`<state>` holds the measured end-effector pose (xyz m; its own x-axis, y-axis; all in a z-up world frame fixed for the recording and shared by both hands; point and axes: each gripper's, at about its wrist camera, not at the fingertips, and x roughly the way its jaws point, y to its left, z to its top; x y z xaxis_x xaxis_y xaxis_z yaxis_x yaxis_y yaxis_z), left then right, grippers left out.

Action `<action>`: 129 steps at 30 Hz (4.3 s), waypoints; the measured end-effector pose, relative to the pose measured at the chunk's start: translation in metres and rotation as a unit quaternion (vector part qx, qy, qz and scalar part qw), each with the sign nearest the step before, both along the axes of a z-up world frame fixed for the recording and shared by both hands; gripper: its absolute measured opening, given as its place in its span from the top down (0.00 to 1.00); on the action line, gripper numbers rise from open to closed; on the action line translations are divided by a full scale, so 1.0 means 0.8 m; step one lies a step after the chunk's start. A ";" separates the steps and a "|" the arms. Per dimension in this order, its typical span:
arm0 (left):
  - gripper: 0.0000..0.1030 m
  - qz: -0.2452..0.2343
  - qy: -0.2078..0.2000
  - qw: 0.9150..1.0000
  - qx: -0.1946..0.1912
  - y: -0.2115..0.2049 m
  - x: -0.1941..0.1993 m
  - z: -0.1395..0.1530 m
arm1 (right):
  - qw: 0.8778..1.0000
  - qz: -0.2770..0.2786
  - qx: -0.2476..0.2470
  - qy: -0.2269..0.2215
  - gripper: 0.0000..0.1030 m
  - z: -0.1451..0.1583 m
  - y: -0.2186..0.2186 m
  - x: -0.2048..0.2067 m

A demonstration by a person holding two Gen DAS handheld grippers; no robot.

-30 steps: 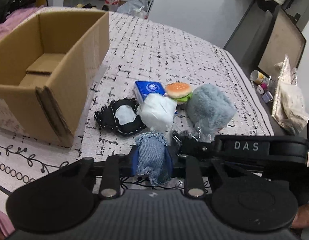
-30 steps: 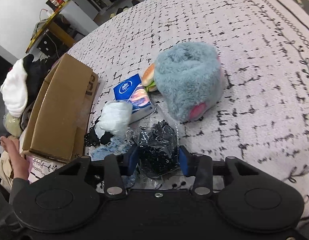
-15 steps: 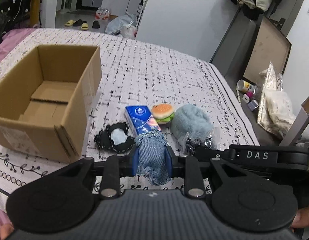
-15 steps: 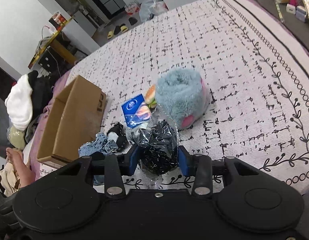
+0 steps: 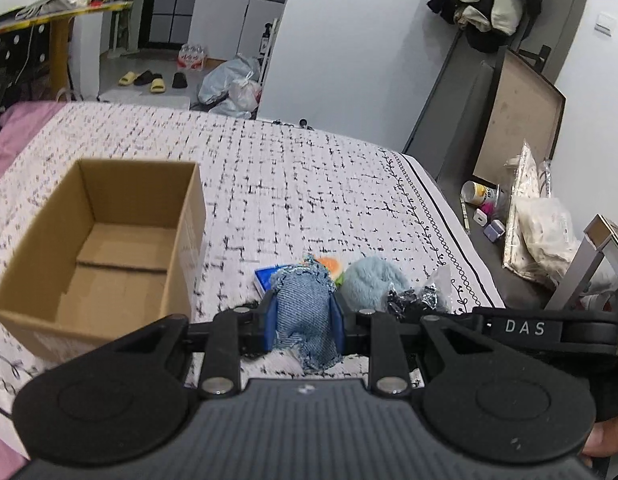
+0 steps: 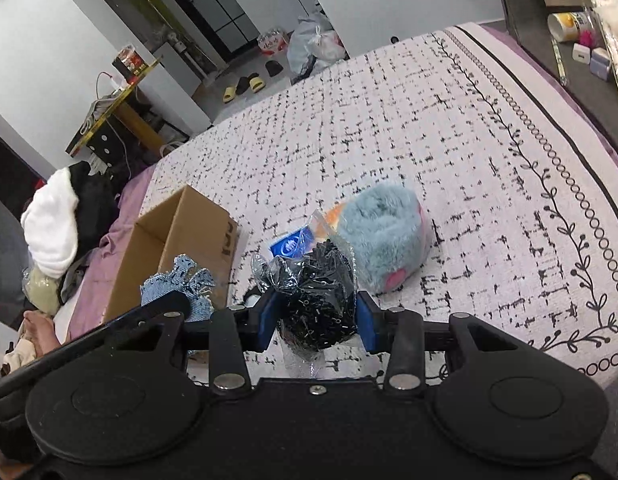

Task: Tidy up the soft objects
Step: 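Close the left tool on the denim heart while the right tool grips the sequin bag, then carry both items over the cardboard box and open both tools to drop them, then withdraw both tools from the box back toward the remaining pile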

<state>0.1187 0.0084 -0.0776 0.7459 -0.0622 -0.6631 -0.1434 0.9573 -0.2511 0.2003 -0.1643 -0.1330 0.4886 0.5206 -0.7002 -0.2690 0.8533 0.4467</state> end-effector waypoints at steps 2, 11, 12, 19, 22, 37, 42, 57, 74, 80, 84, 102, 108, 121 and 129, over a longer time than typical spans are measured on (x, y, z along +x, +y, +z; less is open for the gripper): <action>0.75 -0.011 0.002 1.000 0.003 0.003 0.004 0.004 | 1.000 0.001 0.002 -0.004 0.61 0.005 0.003 0.000; 0.75 -0.047 -0.012 0.999 0.024 0.016 0.023 0.033 | 0.999 0.007 0.003 -0.034 0.61 0.028 0.018 0.000; 0.75 -0.049 -0.015 0.998 0.026 0.018 0.025 0.037 | 0.999 0.006 0.002 -0.037 0.61 0.031 0.019 0.001; 0.75 -0.054 -0.034 0.998 0.028 0.041 0.033 0.051 | 0.998 0.003 -0.004 -0.055 0.61 0.047 0.036 0.005; 0.74 -0.044 -0.034 0.998 0.016 0.053 0.031 0.045 | 0.998 -0.001 -0.007 -0.061 0.61 0.051 0.045 0.006; 0.74 0.001 -0.026 1.000 0.007 0.132 0.006 0.031 | 0.998 0.016 -0.027 -0.058 0.61 0.051 0.129 0.010; 0.74 0.025 -0.013 0.999 0.016 0.170 -0.001 0.014 | 0.997 0.038 -0.029 -0.064 0.61 0.055 0.167 0.008; 0.73 0.043 0.032 0.998 0.013 0.219 -0.002 -0.020 | 0.995 0.073 -0.038 -0.052 0.61 0.036 0.250 -0.002; 0.31 0.085 0.032 0.996 0.004 0.238 -0.020 0.006 | 0.993 0.084 -0.067 -0.042 0.60 0.023 0.287 0.000; 0.15 0.108 0.022 0.994 0.015 0.244 -0.028 0.021 | 0.992 0.096 -0.077 -0.023 0.51 0.016 0.291 0.001; 0.12 0.108 0.011 0.994 0.023 0.241 -0.029 0.031 | 0.992 0.093 -0.072 -0.038 0.32 0.030 0.281 -0.003; 0.08 0.091 -0.020 0.996 0.011 0.197 -0.025 0.063 | 0.992 0.048 -0.068 -0.091 0.12 0.089 0.147 -0.006; 0.08 0.069 -0.034 0.997 0.013 0.157 -0.020 0.072 | 0.994 0.033 -0.064 -0.087 0.12 0.088 0.113 -0.004; 0.08 0.031 -0.035 0.998 0.030 0.074 -0.015 0.065 | 0.997 0.015 -0.023 -0.075 0.12 0.072 0.055 -0.008; 0.08 0.023 -0.024 0.999 0.039 0.031 -0.008 0.047 | 0.998 0.005 -0.001 -0.069 0.12 0.054 0.017 -0.010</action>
